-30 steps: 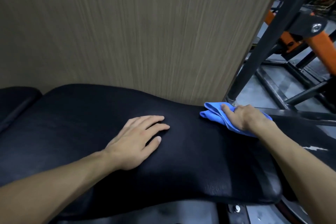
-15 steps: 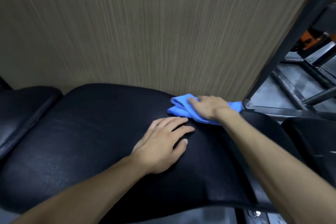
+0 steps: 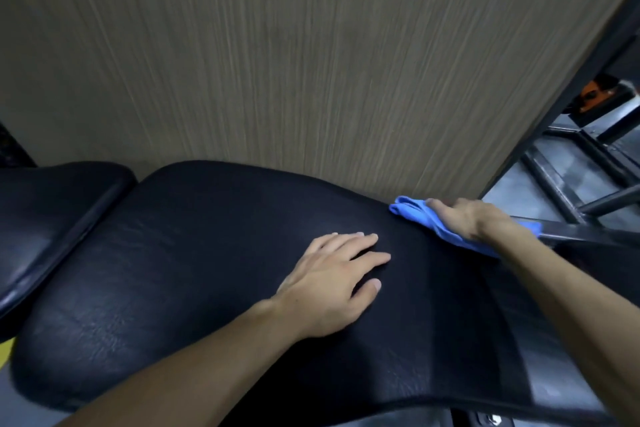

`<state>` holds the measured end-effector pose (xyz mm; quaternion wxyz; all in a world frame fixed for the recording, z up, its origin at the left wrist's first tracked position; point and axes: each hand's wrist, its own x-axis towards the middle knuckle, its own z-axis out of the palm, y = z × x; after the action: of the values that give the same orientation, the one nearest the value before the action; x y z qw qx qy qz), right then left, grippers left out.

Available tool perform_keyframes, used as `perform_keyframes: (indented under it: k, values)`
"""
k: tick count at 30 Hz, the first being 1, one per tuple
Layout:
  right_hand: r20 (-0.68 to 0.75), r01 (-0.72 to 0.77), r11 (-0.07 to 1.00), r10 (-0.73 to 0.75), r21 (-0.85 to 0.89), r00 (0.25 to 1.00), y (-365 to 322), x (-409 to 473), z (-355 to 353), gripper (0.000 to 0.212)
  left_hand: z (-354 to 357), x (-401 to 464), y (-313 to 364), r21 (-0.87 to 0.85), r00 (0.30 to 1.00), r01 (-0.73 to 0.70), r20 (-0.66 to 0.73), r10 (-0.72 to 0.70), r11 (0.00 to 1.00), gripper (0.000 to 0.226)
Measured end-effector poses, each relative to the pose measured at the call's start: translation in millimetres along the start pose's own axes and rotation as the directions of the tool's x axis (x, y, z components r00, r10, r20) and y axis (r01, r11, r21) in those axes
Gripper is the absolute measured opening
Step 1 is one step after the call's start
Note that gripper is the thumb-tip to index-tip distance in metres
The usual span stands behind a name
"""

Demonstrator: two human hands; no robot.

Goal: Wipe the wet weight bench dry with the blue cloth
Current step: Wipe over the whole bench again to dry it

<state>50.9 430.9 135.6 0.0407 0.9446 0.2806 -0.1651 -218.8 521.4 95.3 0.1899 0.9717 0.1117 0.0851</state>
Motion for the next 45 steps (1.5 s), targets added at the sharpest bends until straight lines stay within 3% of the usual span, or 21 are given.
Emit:
perform_keyframes:
  k: [4, 7, 9, 11, 14, 17, 20, 23, 26, 28, 31, 36, 41, 45]
  values:
    - [-0.028, 0.234, 0.972, -0.234, -0.008, 0.972, -123.7, -4.2, 12.7, 0.080, -26.3, 3.6, -14.3, 0.022, 0.979, -0.108, 0.177, 0.103, 0.994, 0.052]
    - [-0.096, 0.403, 0.914, -0.405, -0.040, 0.909, -194.1, -18.8, 27.8, 0.079, -51.4, -8.3, -38.4, 0.122, 0.975, -0.168, 0.166, 0.146, 0.978, 0.043]
    - [-0.108, 0.455, 0.891, -0.453, -0.015, 0.885, -189.3, -19.6, 27.9, 0.078, -66.7, -26.7, -68.0, 0.190, 0.985, -0.145, 0.117, 0.124, 0.971, 0.040]
    - [-0.079, 0.413, 0.910, -0.410, 0.038, 0.909, -145.5, -9.2, 22.9, 0.077, -85.1, -48.4, -104.6, 0.225, 0.996, -0.078, 0.065, 0.065, 0.971, 0.039]
    - [0.006, 0.215, 0.976, -0.215, 0.043, 0.977, -81.8, 0.2, 9.0, 0.104, -112.9, -78.4, -162.3, 0.259, 0.998, 0.067, -0.025, -0.063, 0.963, 0.042]
    - [0.041, 0.109, 0.994, -0.109, 0.008, 0.993, -88.9, 2.1, 3.1, 0.102, -126.9, -108.2, -207.4, 0.281, 0.982, 0.180, -0.103, -0.157, 0.943, 0.045]
    - [0.031, 0.161, 0.986, -0.159, -0.041, 0.987, -148.9, -2.0, 2.7, 0.085, -119.9, -131.4, -226.9, 0.268, 0.969, 0.233, -0.142, -0.201, 0.935, 0.049]
    - [-0.068, 0.251, 0.966, -0.255, -0.062, 0.965, -242.7, -2.5, 11.1, 0.074, -108.0, -136.1, -230.4, 0.290, 0.969, 0.219, -0.180, -0.171, 0.932, 0.047]
    - [-0.081, 0.443, 0.892, -0.450, -0.090, 0.889, -343.9, -16.9, 27.5, 0.071, -105.3, -133.7, -232.9, 0.322, 0.969, 0.203, -0.199, -0.143, 0.925, 0.046]
    - [-0.080, 0.548, 0.831, -0.555, -0.094, 0.828, -376.7, -24.1, 32.9, 0.070, -105.1, -134.3, -233.3, 0.335, 0.970, 0.199, -0.203, -0.136, 0.921, 0.045]
    - [-0.054, 0.559, 0.829, -0.560, -0.035, 0.827, -356.4, -14.5, 26.6, 0.071, -106.3, -134.4, -234.5, 0.376, 0.981, 0.167, -0.154, -0.116, 0.912, 0.046]
    - [-0.016, 0.326, 0.945, -0.325, 0.027, 0.945, -267.1, 9.5, 8.9, 0.081, -111.2, -135.4, -233.6, 0.425, 0.989, 0.116, -0.132, -0.066, 0.898, 0.048]
    - [-0.009, 0.163, 0.973, -0.164, 0.163, 0.986, -215.1, 0.9, 4.5, 0.072, -111.4, -136.9, -235.4, 0.448, 0.991, 0.091, -0.129, -0.037, 0.889, 0.051]
    - [-0.072, 0.093, 0.990, -0.085, 0.111, 0.994, -212.8, -1.9, 14.5, 0.080, -111.3, -136.9, -240.5, 0.436, 0.991, 0.039, -0.131, 0.020, 0.899, 0.051]
